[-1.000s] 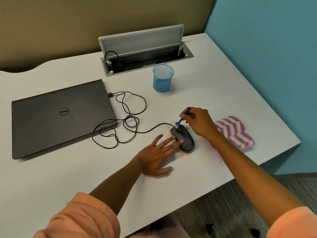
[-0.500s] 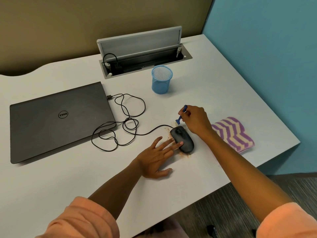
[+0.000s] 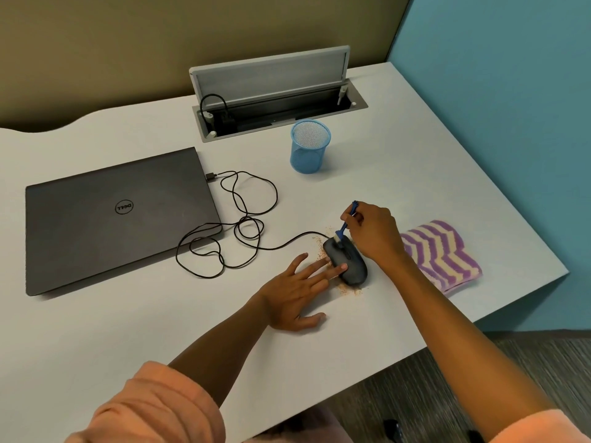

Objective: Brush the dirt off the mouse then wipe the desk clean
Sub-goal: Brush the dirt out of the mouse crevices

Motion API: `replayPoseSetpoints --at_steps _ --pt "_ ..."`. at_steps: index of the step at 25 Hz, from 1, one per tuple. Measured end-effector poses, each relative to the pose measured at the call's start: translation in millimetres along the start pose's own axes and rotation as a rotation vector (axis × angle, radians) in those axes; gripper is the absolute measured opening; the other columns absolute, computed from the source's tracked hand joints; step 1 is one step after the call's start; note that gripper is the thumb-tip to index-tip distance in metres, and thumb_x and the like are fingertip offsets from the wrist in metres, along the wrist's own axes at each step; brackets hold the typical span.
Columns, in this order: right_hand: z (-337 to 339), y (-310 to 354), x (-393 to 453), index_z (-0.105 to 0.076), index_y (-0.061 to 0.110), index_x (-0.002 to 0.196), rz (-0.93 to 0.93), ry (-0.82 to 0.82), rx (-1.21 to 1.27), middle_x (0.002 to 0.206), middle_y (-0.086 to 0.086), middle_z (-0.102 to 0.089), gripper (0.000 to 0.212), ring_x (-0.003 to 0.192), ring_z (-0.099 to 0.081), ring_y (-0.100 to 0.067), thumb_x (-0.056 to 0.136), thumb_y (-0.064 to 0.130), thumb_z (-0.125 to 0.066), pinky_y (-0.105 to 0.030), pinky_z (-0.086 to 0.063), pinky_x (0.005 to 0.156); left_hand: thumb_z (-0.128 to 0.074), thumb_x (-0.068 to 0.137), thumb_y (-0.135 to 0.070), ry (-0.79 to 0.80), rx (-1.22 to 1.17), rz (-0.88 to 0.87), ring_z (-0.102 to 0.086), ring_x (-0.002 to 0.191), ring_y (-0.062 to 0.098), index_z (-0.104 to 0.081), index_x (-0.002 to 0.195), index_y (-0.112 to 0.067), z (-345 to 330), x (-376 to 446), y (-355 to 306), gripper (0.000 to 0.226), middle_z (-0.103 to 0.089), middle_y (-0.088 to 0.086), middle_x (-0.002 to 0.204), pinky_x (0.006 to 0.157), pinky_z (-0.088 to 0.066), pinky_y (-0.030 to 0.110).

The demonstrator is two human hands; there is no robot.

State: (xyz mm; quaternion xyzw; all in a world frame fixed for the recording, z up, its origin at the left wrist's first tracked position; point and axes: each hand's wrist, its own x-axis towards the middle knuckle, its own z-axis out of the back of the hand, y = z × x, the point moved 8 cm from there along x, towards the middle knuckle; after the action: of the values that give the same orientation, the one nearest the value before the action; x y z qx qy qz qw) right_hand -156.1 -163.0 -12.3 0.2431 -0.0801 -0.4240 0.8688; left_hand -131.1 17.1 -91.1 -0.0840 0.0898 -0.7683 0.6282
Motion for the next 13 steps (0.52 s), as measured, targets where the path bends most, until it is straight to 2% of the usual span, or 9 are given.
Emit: replayPoseSetpoints --at_steps 4,7,9,13 --pt "2.5 5.0 -2.5 -0.069 0.012 0.112 0.015 -0.006 0.121 0.104 -0.010 -0.073 0.024 0.093 -0.069 -0.025 0.099 0.025 -0.053 -0.030 -0.053 0.085 -0.040 0.099 -0.063 0.009 0.002 -0.007 -0.008 0.157 0.027 -0.017 0.162 -0.017 0.9 -0.2 -1.1 0.081 0.006 -0.008 0.171 0.123 0.015 0.045" --pt "14.4 1.9 -7.7 -0.067 0.012 0.108 0.027 -0.065 0.117 0.100 -0.006 -0.072 0.023 0.083 -0.065 -0.018 0.100 0.027 -0.052 -0.024 -0.048 0.076 -0.041 0.099 -0.062 0.005 -0.003 -0.006 -0.007 0.157 0.026 -0.019 0.161 -0.017 1.5 0.2 -0.5 0.080 0.006 -0.008 0.171 0.122 0.017 0.044" --pt "13.7 -3.7 -14.9 -0.067 0.011 0.106 0.028 -0.039 0.062 0.099 -0.005 -0.071 0.025 0.080 -0.060 -0.014 0.100 0.029 -0.050 -0.024 -0.044 0.073 -0.042 0.099 -0.062 0.006 0.004 -0.007 -0.007 0.157 0.026 -0.024 0.160 -0.016 1.0 0.4 -0.3 0.078 0.007 -0.009 0.171 0.122 0.016 0.045" --pt "16.8 -20.2 -24.4 -0.065 0.006 0.108 -0.018 0.009 -0.028 0.103 -0.011 -0.071 0.032 0.091 -0.067 -0.026 0.101 0.031 -0.047 -0.034 -0.052 0.081 -0.043 0.098 -0.061 0.005 -0.004 -0.010 -0.008 0.157 0.026 -0.022 0.160 -0.017 1.4 0.3 -0.6 0.079 0.007 -0.009 0.171 0.122 0.015 0.045"
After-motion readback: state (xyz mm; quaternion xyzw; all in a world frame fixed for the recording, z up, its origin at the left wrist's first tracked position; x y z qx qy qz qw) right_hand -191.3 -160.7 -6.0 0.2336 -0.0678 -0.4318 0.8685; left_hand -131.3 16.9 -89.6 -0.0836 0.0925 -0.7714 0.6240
